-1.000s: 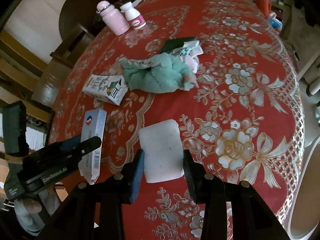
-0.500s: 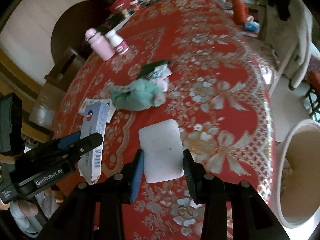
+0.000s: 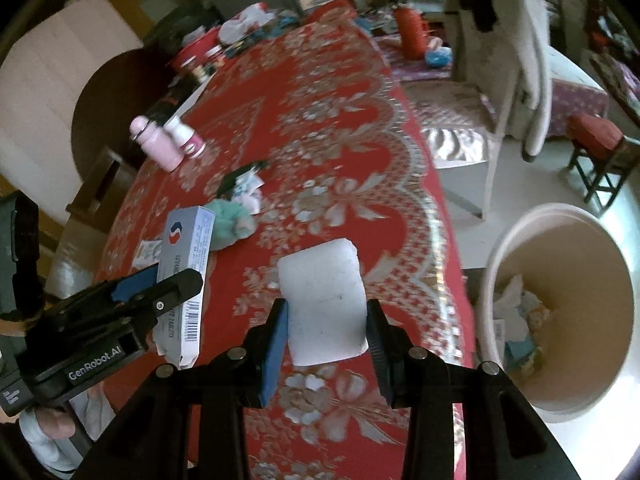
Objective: Collect trash
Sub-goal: 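Carry the medicine box and white block over the beige bin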
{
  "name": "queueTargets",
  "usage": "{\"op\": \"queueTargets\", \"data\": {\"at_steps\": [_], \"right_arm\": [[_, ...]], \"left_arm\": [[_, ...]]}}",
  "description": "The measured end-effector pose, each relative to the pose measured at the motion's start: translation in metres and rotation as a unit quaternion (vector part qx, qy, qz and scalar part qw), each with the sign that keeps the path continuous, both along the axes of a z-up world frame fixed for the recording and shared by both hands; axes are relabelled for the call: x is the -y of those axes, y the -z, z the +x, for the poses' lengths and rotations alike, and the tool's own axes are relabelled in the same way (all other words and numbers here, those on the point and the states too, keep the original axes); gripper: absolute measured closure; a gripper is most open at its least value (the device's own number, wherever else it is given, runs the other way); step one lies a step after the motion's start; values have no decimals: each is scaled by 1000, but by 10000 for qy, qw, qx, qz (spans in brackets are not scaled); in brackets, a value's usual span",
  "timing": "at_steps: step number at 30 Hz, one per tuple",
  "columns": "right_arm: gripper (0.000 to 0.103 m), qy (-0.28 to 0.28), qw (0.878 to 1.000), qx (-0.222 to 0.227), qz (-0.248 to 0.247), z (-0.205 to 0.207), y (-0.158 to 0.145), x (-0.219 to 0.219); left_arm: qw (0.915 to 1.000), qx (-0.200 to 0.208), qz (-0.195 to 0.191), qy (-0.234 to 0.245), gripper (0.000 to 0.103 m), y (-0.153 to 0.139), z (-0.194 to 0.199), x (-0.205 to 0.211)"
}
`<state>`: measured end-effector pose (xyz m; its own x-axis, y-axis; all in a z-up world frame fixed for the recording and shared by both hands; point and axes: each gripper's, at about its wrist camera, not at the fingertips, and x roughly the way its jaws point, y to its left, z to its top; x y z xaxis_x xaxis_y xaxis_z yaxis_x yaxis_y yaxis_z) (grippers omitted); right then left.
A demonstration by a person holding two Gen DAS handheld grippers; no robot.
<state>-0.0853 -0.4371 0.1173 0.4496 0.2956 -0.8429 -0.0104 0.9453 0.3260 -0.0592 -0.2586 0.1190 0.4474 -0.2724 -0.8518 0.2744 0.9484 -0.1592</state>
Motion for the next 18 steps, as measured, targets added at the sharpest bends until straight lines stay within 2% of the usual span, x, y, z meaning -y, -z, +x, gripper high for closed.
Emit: {"op": "queueTargets", "data": {"at_steps": [18], "right_arm": [[66, 1179, 9930, -74, -72, -41, 2, 92]], "left_arm": [[9934, -89, -249, 1116, 56, -4, 4, 102]]}}
